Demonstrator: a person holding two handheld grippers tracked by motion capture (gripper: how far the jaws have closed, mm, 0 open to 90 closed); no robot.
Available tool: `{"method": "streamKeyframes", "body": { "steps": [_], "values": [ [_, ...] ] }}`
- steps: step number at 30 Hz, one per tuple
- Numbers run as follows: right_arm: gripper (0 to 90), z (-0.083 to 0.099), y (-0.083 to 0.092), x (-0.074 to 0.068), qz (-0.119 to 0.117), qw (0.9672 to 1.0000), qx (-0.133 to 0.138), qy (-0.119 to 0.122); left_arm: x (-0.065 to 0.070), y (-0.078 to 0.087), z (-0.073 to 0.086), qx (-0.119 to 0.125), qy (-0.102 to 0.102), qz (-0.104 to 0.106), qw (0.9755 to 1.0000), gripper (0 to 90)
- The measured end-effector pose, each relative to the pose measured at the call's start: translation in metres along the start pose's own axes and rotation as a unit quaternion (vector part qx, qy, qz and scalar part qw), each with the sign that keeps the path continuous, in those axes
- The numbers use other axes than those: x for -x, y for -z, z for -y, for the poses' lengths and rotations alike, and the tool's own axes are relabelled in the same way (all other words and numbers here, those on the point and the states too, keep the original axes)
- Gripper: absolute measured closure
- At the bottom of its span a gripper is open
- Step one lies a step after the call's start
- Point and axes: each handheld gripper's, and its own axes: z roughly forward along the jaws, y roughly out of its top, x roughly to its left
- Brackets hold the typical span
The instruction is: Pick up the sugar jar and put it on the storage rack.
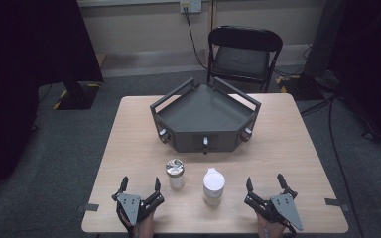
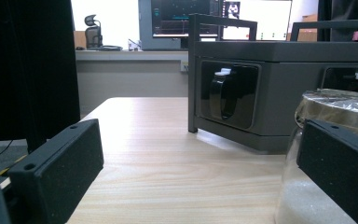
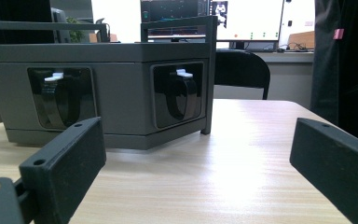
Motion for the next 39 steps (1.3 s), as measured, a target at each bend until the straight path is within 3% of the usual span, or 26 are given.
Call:
{"method": "streamKeyframes", "body": {
  "steps": [25, 29, 39],
  "values": [
    [2.0, 0.0, 0.0, 0.0013, -0.005, 1.0, 0.0, 0.001, -0.0002, 0.0, 0.0, 0.0, 0.0, 0.001, 1.0, 0.0],
    [2.0, 0.0, 0.0, 0.0009, -0.004, 1.0, 0.0, 0.001, -0.0063, -0.0004, 0.0013, 0.004, 0.004, 0.02, 0.9998, 0.0],
    [2.0, 0.0, 0.0, 0.0006, -0.003, 1.0, 0.0, 0.001, -0.0074, 0.0005, -0.0058, 0.007, 0.009, 0.028, 0.9995, 0.0]
  ]
}}
